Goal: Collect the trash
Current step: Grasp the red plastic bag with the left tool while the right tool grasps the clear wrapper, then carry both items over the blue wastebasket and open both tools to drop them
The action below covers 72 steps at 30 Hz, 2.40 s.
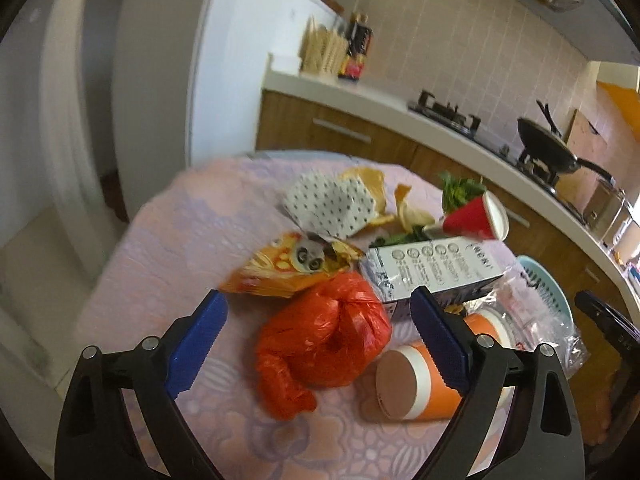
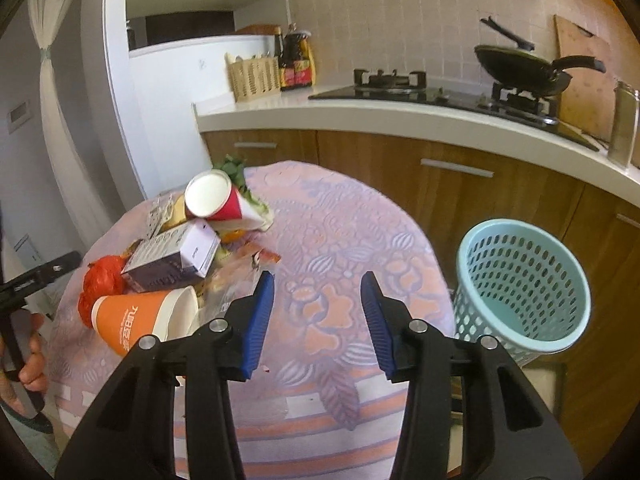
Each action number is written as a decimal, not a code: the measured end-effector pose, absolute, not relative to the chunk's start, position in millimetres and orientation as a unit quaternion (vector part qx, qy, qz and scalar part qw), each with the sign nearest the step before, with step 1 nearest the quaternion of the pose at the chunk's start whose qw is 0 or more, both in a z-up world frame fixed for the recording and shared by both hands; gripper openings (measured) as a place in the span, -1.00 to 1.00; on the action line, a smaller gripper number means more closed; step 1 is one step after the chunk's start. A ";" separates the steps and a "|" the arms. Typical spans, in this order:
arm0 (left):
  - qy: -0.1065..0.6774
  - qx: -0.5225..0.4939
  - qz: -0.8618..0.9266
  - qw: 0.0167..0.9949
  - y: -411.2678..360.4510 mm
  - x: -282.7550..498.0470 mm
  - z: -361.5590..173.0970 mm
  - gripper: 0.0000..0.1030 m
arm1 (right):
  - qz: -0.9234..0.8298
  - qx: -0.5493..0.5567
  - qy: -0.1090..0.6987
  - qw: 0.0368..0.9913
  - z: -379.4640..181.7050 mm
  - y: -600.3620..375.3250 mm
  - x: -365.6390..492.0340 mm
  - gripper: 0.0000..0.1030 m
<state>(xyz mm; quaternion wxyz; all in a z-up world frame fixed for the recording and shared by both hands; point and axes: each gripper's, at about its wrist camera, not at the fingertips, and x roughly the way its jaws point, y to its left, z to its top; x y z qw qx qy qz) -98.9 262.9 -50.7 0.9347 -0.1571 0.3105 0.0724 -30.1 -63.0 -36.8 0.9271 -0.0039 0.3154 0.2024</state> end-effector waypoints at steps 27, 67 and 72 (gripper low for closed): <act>0.280 -0.164 0.064 0.944 243.1 -113.7 -27.0 0.03 | 0.302 0.053 0.395 0.866 -60.7 -43.9 -11.2 -0.91; 0.365 -0.043 -0.208 0.906 -149.3 142.0 -21.0 0.03 | 0.023 0.176 0.406 0.896 -121.8 -349.8 119.3 -0.89; 0.384 -0.048 -0.221 0.895 -170.1 167.4 -45.9 0.06 | 0.020 0.182 0.415 0.891 -131.8 -354.8 123.7 -0.21</act>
